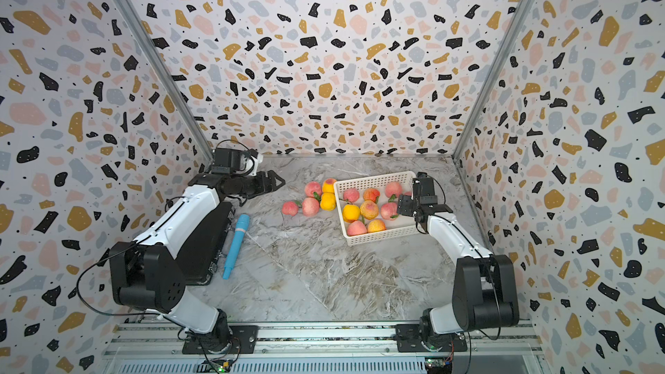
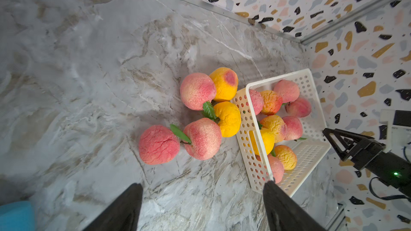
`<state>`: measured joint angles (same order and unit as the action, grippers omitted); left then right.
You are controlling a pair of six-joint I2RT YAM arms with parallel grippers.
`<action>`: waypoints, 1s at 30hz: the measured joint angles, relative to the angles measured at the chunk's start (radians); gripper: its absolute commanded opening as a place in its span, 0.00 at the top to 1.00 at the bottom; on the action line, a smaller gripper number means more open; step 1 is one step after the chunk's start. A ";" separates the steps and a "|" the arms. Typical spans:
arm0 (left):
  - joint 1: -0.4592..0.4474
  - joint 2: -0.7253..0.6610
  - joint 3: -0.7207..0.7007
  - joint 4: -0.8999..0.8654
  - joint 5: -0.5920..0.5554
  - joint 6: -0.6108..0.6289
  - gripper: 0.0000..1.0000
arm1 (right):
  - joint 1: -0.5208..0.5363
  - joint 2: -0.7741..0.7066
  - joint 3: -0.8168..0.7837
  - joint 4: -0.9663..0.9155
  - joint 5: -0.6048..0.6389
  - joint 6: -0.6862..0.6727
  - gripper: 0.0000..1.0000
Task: Put the peaches into the basket
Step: Place the peach in the basket, then pick up the peach from the center of the board.
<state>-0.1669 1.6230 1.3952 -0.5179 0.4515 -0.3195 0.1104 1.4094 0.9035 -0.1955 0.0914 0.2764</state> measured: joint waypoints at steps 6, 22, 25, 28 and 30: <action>-0.149 0.195 0.243 -0.063 -0.128 0.076 0.20 | 0.000 -0.111 -0.118 0.064 -0.085 0.051 0.21; -0.298 0.744 0.832 -0.209 -0.373 0.180 0.20 | 0.000 -0.261 -0.280 0.208 -0.175 0.102 0.21; -0.320 0.808 0.894 -0.245 -0.408 0.194 0.20 | 0.000 -0.261 -0.280 0.214 -0.179 0.106 0.22; -0.332 0.835 0.913 -0.261 -0.432 0.203 0.19 | 0.000 -0.261 -0.280 0.218 -0.180 0.107 0.21; -0.337 0.837 0.913 -0.273 -0.439 0.205 0.18 | 0.000 -0.261 -0.280 0.219 -0.183 0.109 0.21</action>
<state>-0.5037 2.4599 2.3085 -0.7906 0.0120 -0.1143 0.1104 1.1481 0.6231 0.0235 -0.0921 0.3855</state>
